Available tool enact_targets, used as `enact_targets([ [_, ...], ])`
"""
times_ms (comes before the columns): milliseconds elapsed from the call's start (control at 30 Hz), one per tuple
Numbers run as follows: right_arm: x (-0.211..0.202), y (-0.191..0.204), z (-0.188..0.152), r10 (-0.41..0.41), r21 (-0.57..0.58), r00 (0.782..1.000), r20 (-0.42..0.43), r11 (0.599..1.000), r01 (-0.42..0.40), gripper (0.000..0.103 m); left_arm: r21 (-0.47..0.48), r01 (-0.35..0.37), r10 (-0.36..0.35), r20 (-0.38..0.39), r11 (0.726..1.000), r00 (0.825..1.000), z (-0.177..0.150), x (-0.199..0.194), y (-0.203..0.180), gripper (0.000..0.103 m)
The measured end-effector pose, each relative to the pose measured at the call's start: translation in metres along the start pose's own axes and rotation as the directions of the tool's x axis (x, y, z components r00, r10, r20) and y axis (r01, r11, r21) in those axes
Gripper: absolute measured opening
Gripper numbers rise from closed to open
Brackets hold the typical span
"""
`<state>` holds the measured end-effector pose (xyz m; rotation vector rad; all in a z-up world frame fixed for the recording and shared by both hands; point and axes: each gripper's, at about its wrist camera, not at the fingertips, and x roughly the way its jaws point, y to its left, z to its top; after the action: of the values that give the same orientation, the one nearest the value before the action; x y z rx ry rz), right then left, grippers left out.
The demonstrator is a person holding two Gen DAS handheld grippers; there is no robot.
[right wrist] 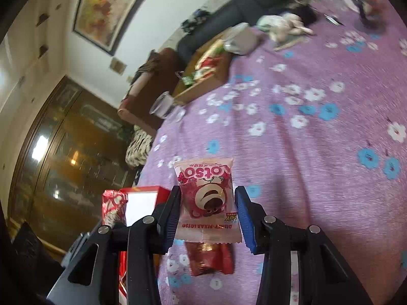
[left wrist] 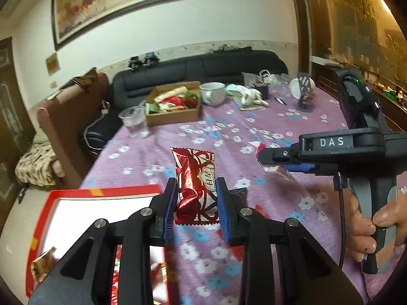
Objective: Organize snacks
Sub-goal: 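Carry both packets over the tray and open both tools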
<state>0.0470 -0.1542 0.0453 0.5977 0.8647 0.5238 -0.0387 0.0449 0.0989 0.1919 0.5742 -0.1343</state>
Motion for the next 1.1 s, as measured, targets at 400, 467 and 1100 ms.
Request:
enact_targets([
  [400,0.001,0.019,-0.008,0.036,-0.076,0.999,0.007,0.996,-0.036,0.043,-0.030,-0.088,0.089,0.032,0.996,0.995,-0.008,-0.022,0.019,0.027],
  [467,0.001,0.018,-0.008,0.038,-0.071,0.999,0.006,0.997,-0.037,0.043,-0.030,-0.098,0.099,0.033,0.995,0.995,-0.008,-0.023,0.020,0.027],
  [1100,0.002,0.016,-0.007,0.029,-0.074,1.000,0.006,0.997,-0.029,0.043,-0.032,-0.121,0.123,0.048,0.992,0.991,-0.009,-0.032,0.018,0.027],
])
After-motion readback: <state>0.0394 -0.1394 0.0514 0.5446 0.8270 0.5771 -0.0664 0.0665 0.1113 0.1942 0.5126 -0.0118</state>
